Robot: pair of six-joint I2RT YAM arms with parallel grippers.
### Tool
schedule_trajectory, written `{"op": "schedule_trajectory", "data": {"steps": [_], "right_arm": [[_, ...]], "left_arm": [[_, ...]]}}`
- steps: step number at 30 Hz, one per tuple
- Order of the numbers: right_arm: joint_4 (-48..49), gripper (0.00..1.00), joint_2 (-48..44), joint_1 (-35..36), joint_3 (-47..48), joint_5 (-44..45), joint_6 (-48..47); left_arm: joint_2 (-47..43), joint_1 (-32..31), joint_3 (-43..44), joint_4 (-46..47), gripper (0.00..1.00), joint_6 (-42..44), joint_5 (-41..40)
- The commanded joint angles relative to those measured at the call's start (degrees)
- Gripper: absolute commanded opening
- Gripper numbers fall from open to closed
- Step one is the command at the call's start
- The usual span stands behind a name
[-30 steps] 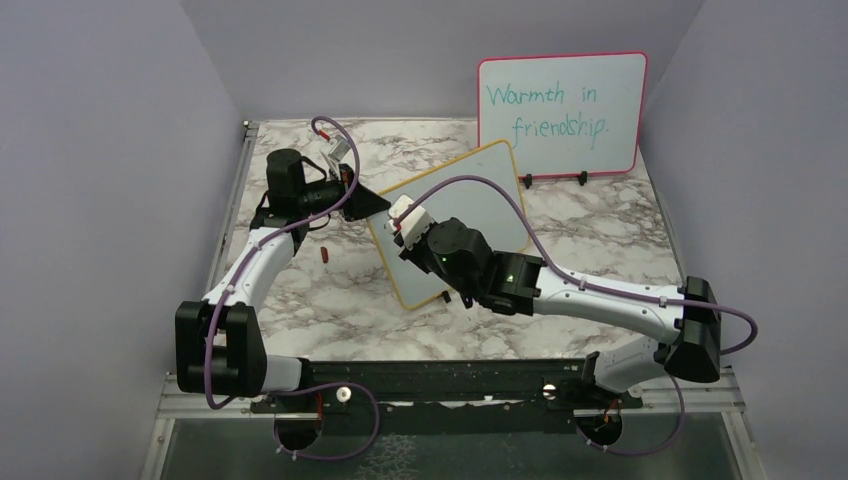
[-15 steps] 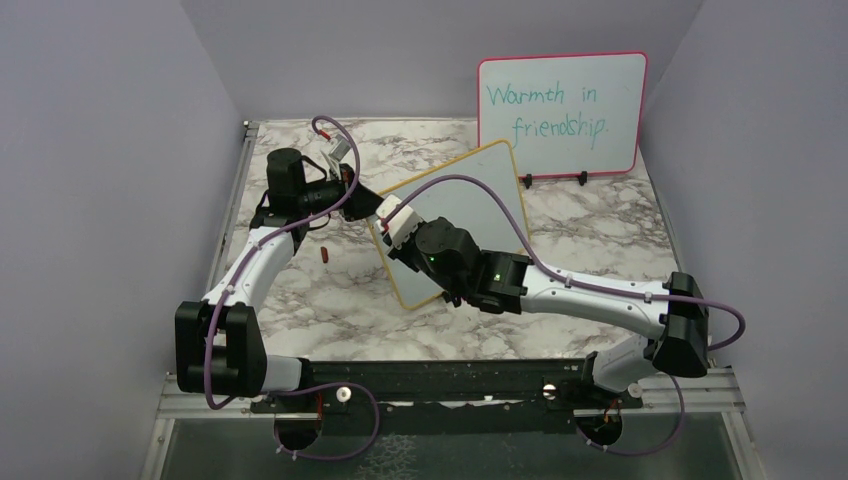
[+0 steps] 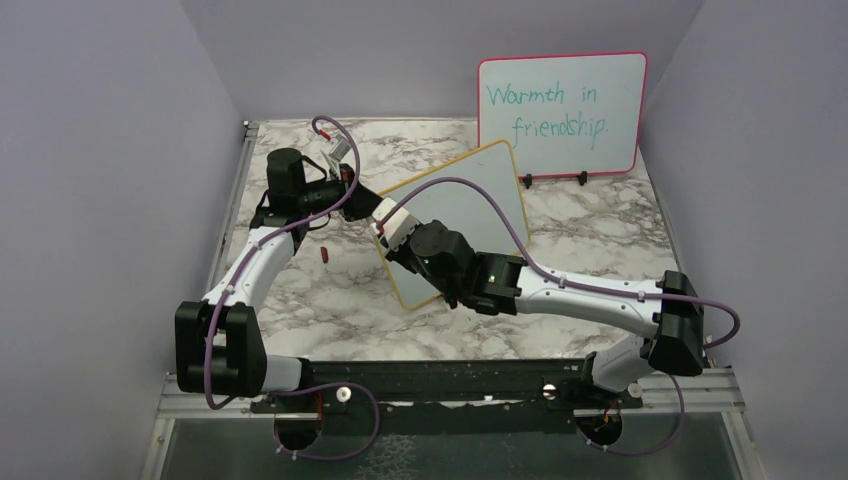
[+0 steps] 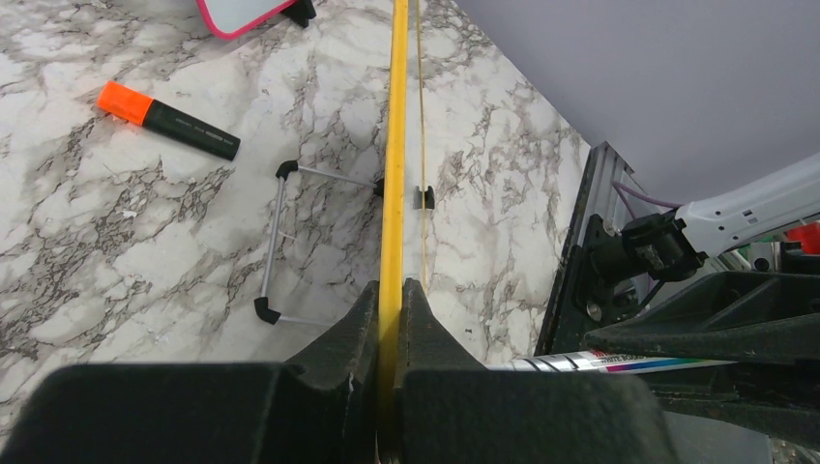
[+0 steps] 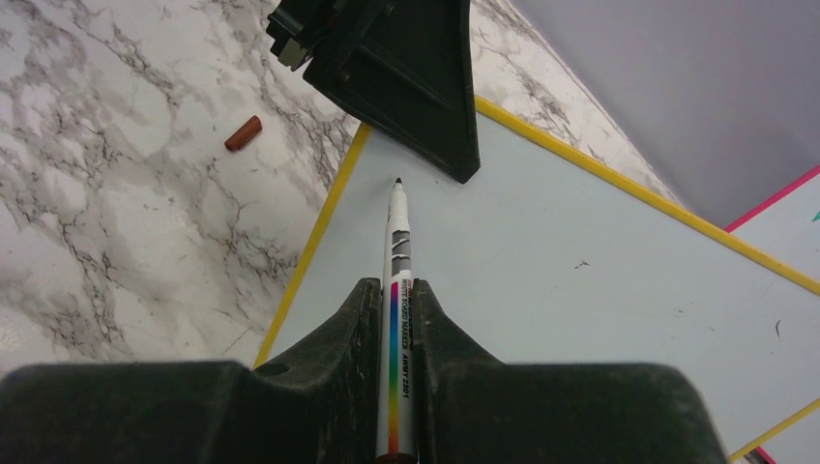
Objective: Write a sentence on the whiteboard
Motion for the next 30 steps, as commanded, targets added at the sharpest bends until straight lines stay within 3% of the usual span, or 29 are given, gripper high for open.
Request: {"op": "schedule_trajectory", "data": {"steps": [1,30], "right_arm": [[2.01,0.01,0.70,0.71,2.39,1.99,-0.77],[1.33,0.01,2.73,1.24,2.62,4.55,-1.38]], "left_arm": [[1.04,-1.12,-0.23,-3.85,0.00,3.91,-1.75],[1.11,-1.25,-0.23,-3.85,0.00,3.91,-1.49]]}}
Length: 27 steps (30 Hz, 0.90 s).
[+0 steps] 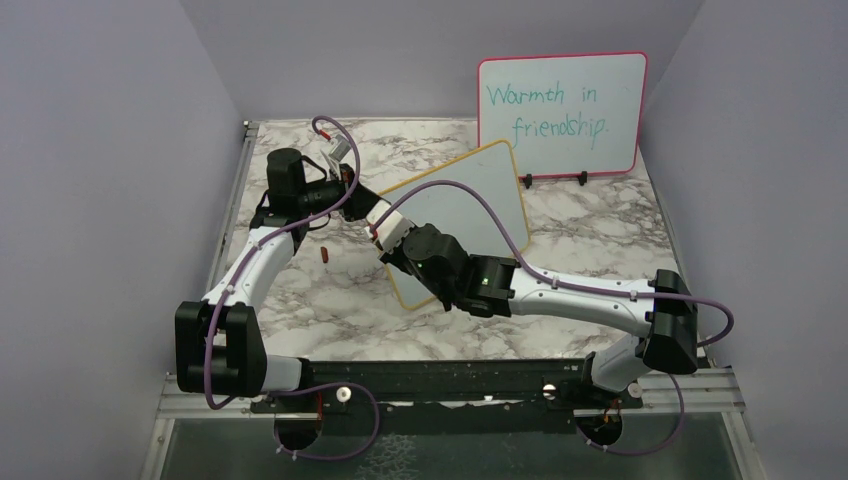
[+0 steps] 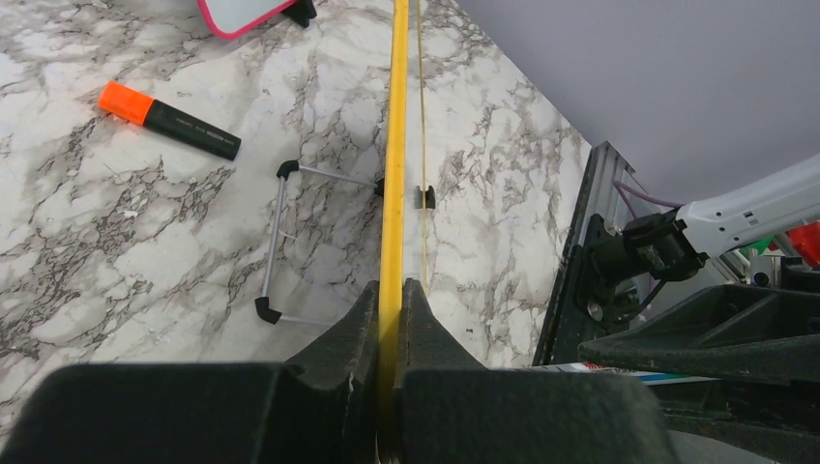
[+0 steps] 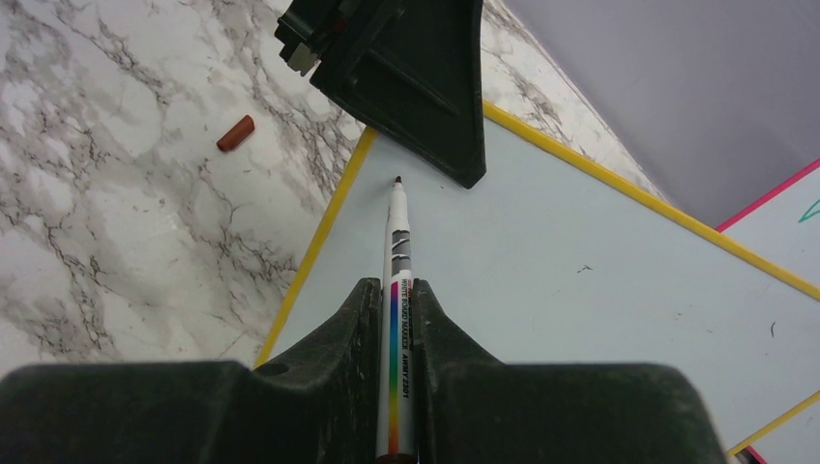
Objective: Write a sentence on the whiteboard
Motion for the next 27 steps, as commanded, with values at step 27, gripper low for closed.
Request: {"op": "schedule_trajectory", "data": {"steps": [27], "right_arm": [[-6.81,0.01,1.49,1.12,2.18,1.79,3.20]], "left_arm": [[0.98,-1.27,-0.23,-3.81,0.00,3.82,-1.69]]}}
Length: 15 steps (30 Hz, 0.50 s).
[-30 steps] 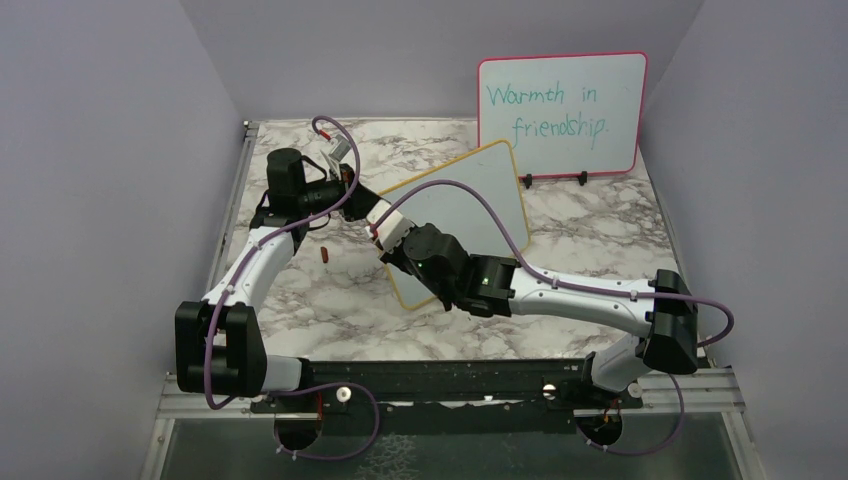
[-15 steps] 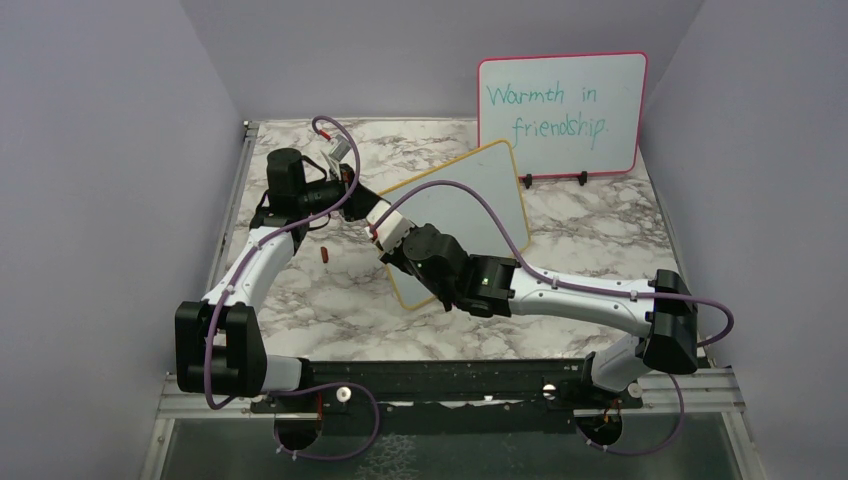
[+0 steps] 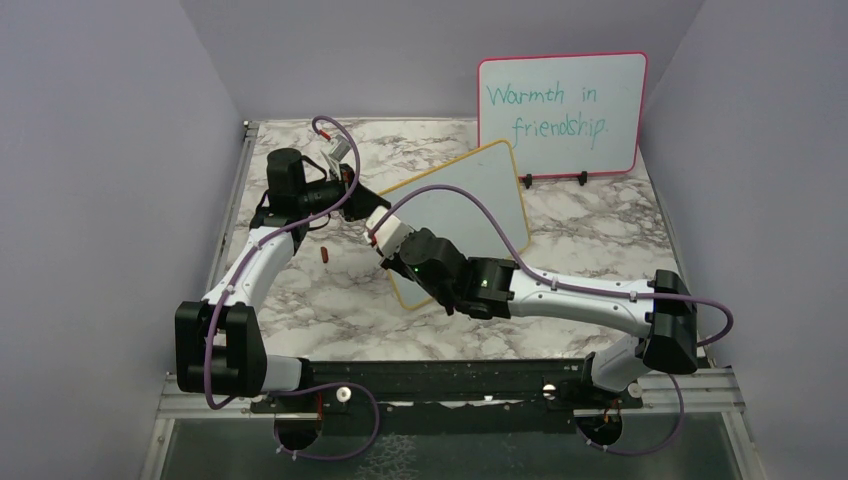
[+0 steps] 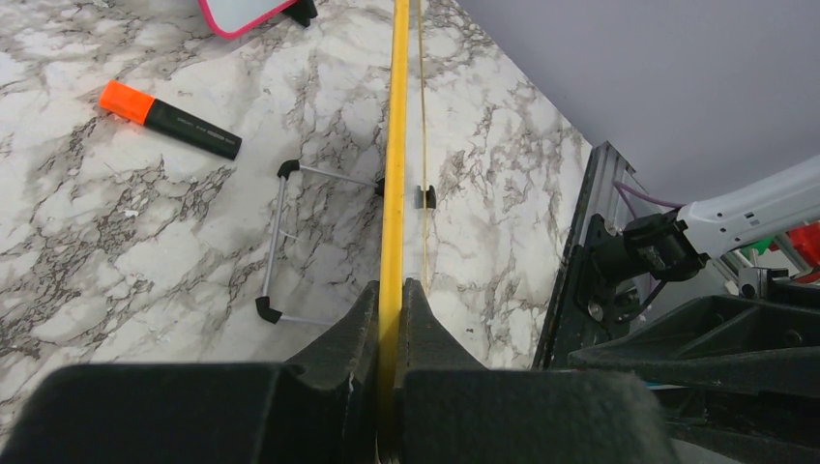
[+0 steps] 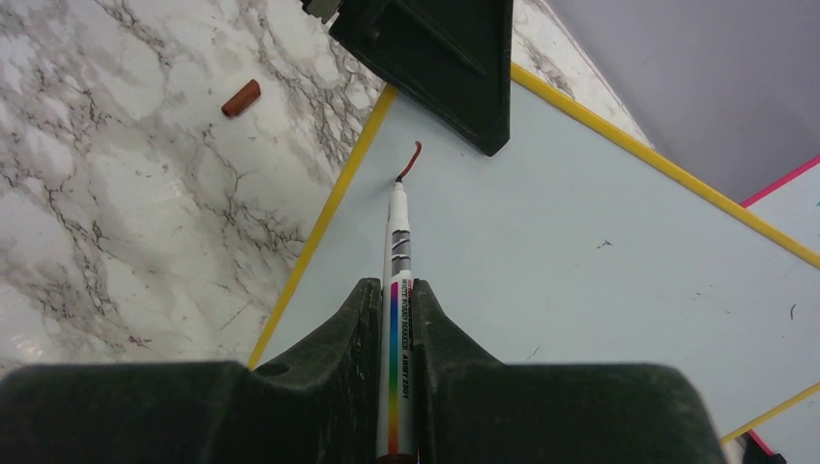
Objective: Write a sentence on the whiteboard
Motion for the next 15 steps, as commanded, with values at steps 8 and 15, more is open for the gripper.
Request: {"op": "schedule_trajectory", "data": {"steps": [8,15], "right_arm": [[-5.18,0.01,1.49,1.20,2.11,1.48,2.67],[-6.10,0.01,1.49,1.66,1.85,1.64,3.34]], "left_arm": [[0.86,-1.21,-0.23,-3.83,0.00,3.94,-1.75],[0.91,-1.21,-0.23,-4.01,0.00,4.06,-1.81]]}}
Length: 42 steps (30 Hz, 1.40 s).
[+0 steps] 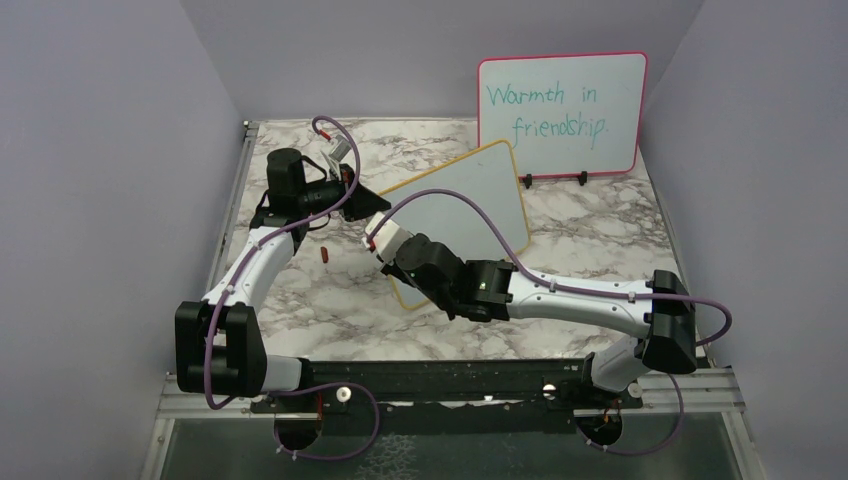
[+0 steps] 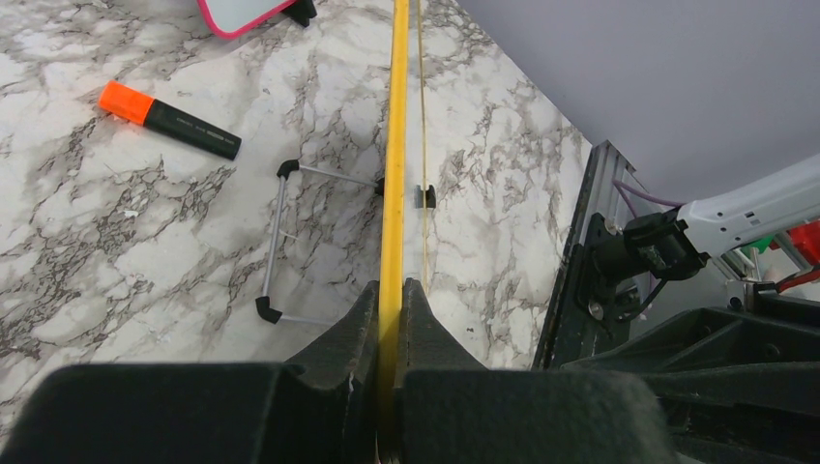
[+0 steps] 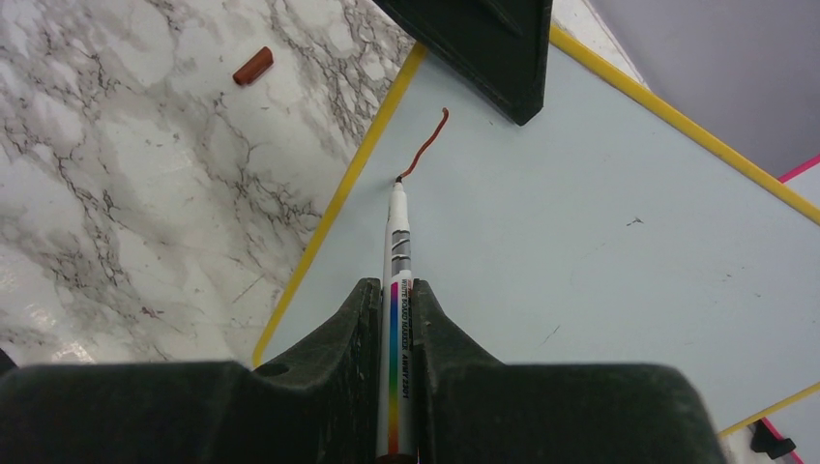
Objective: Write a sentence on the whiteboard
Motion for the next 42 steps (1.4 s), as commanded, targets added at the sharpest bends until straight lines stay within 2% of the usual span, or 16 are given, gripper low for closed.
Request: {"op": "schedule_trajectory", "data": {"steps": [1,17,42], "right_arm": [[-2.44,0.01,1.14,0.59,1.63,1.57,1.39],[-3.50,0.01,0.70,1.49,0.59,2.38,2.63],[0.80,0.01,1.38,1.50,-0.34,4.02,1.93]], "left_arm": [[0.89,-1.27,-0.23,-3.92,0.00,3.92,-1.86],[0.86,-1.20,-0.14,-4.27,0.00,4.22,-1.88],[0.87,-1.24,-0.23,-4.27,0.00,4.31,-1.78]]}}
